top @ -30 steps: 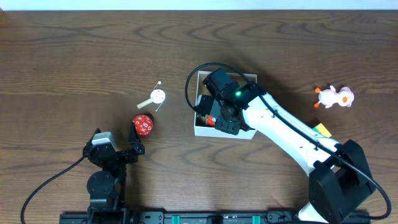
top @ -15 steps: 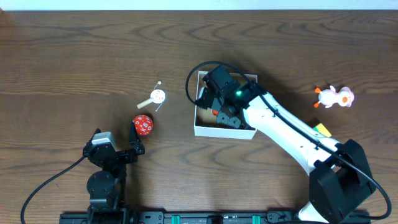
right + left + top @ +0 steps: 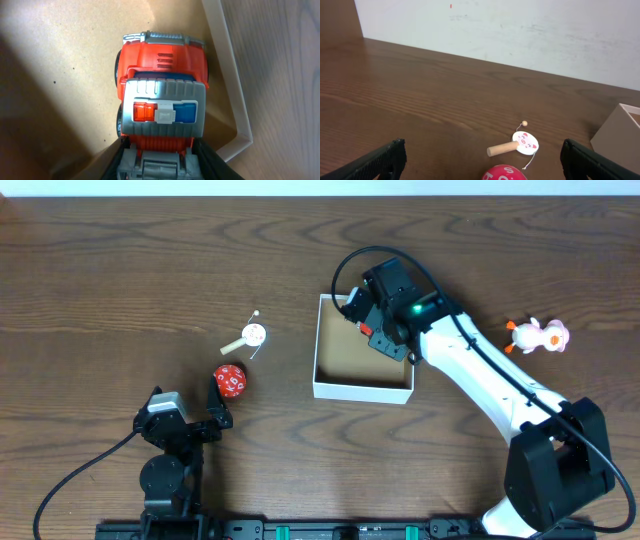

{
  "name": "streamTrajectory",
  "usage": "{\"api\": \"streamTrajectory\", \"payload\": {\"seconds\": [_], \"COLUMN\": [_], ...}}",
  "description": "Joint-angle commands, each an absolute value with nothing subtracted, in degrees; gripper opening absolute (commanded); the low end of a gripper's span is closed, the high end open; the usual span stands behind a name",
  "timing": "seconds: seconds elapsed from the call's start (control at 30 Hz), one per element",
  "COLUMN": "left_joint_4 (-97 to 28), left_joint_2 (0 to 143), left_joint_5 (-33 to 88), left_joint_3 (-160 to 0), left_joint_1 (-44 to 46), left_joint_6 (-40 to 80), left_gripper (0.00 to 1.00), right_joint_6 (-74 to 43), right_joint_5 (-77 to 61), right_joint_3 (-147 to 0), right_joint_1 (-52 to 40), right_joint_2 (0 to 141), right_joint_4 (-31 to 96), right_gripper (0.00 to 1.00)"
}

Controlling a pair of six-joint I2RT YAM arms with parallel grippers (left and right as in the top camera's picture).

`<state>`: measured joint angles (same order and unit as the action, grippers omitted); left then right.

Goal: Pack container
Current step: 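Open the right gripper to release the truck inside the box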

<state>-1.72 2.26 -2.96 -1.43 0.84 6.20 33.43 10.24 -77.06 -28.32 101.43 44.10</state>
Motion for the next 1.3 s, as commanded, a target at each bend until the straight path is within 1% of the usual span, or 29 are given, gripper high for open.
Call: {"api": "streamTrajectory", "payload": {"seconds": [0.0,0.17,0.37,0.57,0.9,1.07,1.27], "left_joint_4": [-3.86,-3.86,-3.86,-3.86,-3.86,-3.86,-3.86], "left_joint_2": [2.48,2.48,2.48,2.48,2.48,2.48,2.48], "left_joint_5": [-3.6,-3.6,-3.6,-3.6,-3.6,-3.6,-3.6], "left_joint_3": [-0.23,-0.23,-0.23,-0.23,-0.23,-0.23,-0.23], "left_joint_1": [0.56,0.56,0.56,0.56,0.56,0.56,0.54], "left_joint_6": [6.31,6.31,6.31,6.31,6.31,6.31,6.31], "left_gripper": [0.98,0.98,0.98,0.98,0.98,0.98,0.98], "right_joint_6": [34.2,41.04,46.92,47.22,47.46,47.46,47.72], "right_joint_5": [6.94,4.47,4.49,4.47,4.45,4.47,6.09], "right_joint_3": [-77.12,-77.12,-77.12,-77.12,-77.12,-77.1,-77.12], "right_joint_1": [-27.7,-27.7,-26.96,-25.47,-24.29,-24.27,-24.29], "right_joint_2": [101.6,101.6,101.6,101.6,102.65,105.51,109.01], "right_joint_4": [43.92,43.83,43.22,40.6,40.53,40.51,40.32], "right_gripper": [0.36,0.31,0.31,0.31,0.33,0.32,0.35]}}
